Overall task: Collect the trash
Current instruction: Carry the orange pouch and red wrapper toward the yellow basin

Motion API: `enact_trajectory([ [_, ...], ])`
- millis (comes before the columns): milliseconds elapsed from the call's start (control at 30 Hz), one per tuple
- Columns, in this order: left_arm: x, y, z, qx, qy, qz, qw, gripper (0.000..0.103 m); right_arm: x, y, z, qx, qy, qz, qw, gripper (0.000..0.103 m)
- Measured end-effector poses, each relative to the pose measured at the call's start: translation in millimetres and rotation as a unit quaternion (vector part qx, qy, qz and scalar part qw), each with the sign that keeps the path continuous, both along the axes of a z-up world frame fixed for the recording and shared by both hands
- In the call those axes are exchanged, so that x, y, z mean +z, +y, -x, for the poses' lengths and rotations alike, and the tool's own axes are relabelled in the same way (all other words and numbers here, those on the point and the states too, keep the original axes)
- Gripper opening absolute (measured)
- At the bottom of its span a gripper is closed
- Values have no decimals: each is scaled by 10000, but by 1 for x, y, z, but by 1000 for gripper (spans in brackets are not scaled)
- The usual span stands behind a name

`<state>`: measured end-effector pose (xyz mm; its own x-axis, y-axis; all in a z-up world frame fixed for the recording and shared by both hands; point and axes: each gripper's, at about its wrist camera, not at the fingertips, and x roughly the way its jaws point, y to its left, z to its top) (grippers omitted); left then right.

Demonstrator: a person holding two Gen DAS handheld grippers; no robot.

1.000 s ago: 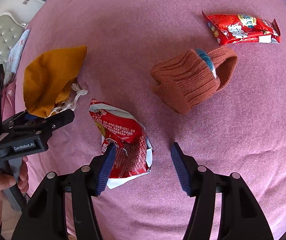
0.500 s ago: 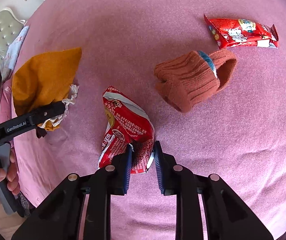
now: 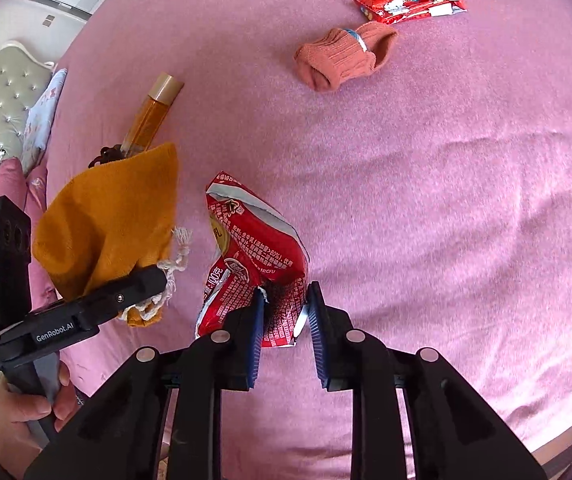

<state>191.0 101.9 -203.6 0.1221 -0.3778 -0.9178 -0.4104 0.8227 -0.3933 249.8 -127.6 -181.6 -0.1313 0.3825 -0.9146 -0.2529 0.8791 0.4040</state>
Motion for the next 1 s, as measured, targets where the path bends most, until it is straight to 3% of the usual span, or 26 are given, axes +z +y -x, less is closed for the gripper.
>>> enact_trajectory([
  [100,16,-4,14,-118,-39,31,9999,48,13,-17,26,-120,-86,-17,9999,21],
  [333,32,-76,72,-518,-188,37,9985,48,36,-57,79,-566,-252,29,9981,21],
  [600,44,-153,92,-1135,-305,1,9931,48,53,-120,128,-1046,-391,-7,9937,21],
  [1000,50,-298,114,-2257,-189,54,9740,49,60,-270,187,-2027,-321,115,9786,21],
])
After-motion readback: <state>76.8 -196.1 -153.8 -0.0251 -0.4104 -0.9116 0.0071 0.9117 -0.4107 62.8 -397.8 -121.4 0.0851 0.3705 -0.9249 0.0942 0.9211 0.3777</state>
